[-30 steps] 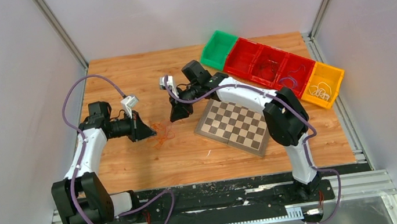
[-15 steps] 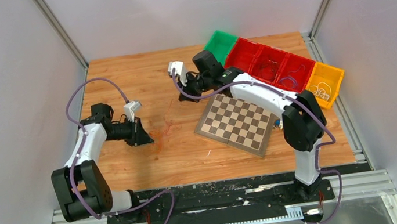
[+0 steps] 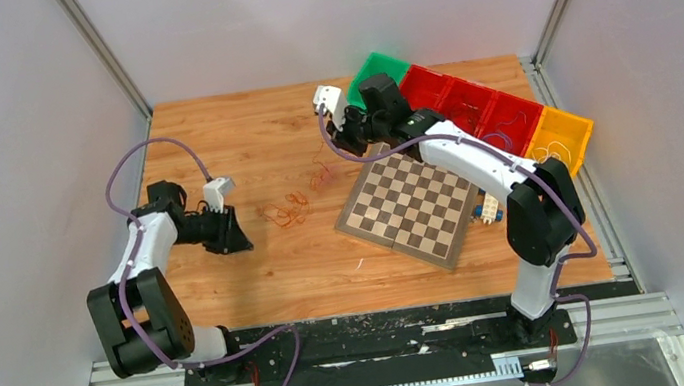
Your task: Untangle the cables
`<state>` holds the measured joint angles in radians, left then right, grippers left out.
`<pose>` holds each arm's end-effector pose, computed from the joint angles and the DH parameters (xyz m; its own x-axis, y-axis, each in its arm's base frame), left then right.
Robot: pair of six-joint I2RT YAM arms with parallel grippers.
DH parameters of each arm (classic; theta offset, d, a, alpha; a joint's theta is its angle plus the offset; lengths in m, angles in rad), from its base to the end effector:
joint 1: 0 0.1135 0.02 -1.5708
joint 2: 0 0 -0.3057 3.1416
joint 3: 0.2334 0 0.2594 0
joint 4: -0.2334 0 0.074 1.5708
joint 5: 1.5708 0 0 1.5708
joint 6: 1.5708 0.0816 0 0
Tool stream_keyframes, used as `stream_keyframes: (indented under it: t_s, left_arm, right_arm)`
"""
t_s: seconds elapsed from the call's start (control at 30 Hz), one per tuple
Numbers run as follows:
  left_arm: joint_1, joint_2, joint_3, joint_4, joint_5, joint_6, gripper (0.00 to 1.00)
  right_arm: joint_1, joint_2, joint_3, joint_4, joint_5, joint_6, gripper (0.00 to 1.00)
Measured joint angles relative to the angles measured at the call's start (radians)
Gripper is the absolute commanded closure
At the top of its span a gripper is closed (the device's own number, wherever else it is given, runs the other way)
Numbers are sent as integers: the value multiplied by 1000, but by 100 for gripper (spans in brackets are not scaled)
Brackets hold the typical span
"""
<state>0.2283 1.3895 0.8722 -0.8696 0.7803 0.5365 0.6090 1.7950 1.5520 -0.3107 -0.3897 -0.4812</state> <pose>0.2448 -0.0020 0.2118 -0.8412 0.1775 -0.5107 0.4589 0.7337 -0.5010 0.3715 0.2969 0.3305 -0.0147 -0.5323 -0.8465 -0.9036 0.3695 -0.2166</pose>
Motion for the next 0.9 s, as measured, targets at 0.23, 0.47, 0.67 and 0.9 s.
stream_keyframes:
  t_s: [0.23,0.47,0.67,0.9]
  left_arm:
    - [-27,0,-1,136,40,-110,26]
    - [-135,106,10,344,-33,-283,10]
    - [-277,285,105,430,-165,-369,17]
    - [-400,455,295,413,-378,-407,68]
  right_arm:
    - [-10,-1,-1,-33,-147,56,100]
    - [-9,-24,42,-56,-198,90,100]
    - [-16,-61,43,-101,-193,91,100]
    - [-53,-118,43,-145,-152,87,100]
